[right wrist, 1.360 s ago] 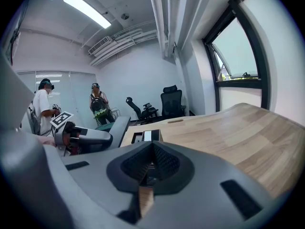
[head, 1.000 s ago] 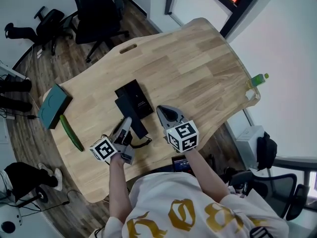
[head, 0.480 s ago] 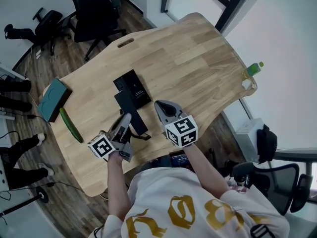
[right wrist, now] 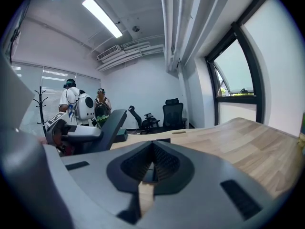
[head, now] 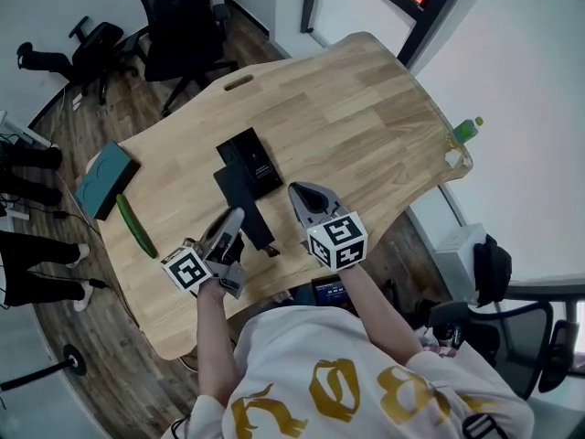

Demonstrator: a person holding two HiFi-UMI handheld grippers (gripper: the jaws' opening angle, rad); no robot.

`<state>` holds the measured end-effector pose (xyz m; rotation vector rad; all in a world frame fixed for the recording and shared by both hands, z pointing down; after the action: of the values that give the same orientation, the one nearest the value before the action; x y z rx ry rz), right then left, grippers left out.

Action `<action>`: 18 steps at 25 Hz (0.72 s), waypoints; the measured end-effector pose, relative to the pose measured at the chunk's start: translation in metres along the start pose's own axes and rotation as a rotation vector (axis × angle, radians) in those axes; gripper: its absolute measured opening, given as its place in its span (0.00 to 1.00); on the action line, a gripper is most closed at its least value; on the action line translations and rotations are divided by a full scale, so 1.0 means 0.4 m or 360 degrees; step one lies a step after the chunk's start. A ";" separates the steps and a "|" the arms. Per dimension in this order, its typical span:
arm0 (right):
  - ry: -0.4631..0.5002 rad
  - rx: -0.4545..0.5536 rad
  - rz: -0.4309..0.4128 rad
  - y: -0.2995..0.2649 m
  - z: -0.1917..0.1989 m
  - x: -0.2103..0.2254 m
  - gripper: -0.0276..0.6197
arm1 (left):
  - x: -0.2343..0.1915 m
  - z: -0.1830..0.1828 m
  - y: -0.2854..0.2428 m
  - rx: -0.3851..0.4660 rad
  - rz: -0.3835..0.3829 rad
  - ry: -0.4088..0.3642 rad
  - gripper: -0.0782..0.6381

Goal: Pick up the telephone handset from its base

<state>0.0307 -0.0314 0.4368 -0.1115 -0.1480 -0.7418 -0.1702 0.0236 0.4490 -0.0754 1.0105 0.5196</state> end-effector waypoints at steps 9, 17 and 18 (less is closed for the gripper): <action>0.0053 0.0049 0.0010 -0.009 -0.024 -0.010 0.05 | 0.013 -0.015 0.005 0.0023 0.0047 -0.0018 0.21; 0.0064 0.0061 0.0020 -0.009 -0.031 0.004 0.05 | 0.012 -0.023 -0.002 0.0046 0.0055 -0.0021 0.21; 0.0065 0.0063 0.0022 -0.009 -0.032 0.006 0.05 | 0.012 -0.025 -0.002 0.0052 0.0056 -0.0017 0.21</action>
<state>0.0311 -0.0376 0.4250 -0.0596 -0.1229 -0.7263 -0.1757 0.0215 0.4396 -0.0257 1.0112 0.5347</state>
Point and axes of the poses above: the fingertips, and each gripper's own axes: y backward along the fingers, x to its right, z out of its underside, the point moved 7 cm from there along y, backward along the fingers, and after that the axes turned 14 degrees about x, right-handed, at the moved point
